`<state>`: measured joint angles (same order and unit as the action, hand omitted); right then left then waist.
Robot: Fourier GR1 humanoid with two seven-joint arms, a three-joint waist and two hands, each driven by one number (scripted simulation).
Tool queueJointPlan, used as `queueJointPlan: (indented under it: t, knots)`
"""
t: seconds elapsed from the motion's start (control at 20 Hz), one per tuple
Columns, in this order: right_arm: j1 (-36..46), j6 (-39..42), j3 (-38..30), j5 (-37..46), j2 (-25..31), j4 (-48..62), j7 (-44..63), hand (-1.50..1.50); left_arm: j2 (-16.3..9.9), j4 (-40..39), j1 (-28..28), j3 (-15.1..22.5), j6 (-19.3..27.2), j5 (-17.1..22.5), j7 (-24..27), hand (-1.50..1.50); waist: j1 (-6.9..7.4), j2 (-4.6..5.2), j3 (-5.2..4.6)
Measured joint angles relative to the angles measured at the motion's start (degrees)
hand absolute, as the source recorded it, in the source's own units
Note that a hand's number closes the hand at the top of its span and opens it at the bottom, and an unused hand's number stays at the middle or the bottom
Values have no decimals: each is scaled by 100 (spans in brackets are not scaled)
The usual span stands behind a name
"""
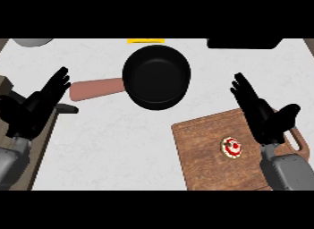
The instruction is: Pick the cupcake from the cutting board and place it in the pot
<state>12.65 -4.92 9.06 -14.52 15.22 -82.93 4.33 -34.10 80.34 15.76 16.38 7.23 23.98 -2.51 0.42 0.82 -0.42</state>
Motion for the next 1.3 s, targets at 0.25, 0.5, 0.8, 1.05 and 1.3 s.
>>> queueJointPlan:
  t: [0.25,0.5,0.8,1.05,1.3]
  knots:
    - [297,623,-580,-133,584,231,-603,150,241,315,-66,-386,545,-69,-61,0,22,-69,67]
    - [350,636,-831,824,1483,704,-1644,-150,453,519,-80,-599,1051,-63,-133,0,64,-76,38]
    - [67,920,-1203,888,1495,1241,-3500,-150,602,806,-238,-733,1359,-158,-336,0,8,-72,46]
    - [-78,1583,-1320,873,1989,888,-3596,-150,677,925,-294,-824,1352,-256,-498,0,-48,-77,33]
    - [-68,2201,-849,1162,2598,151,-2598,-150,705,1047,-441,-856,1337,-288,-483,0,-45,-101,23]
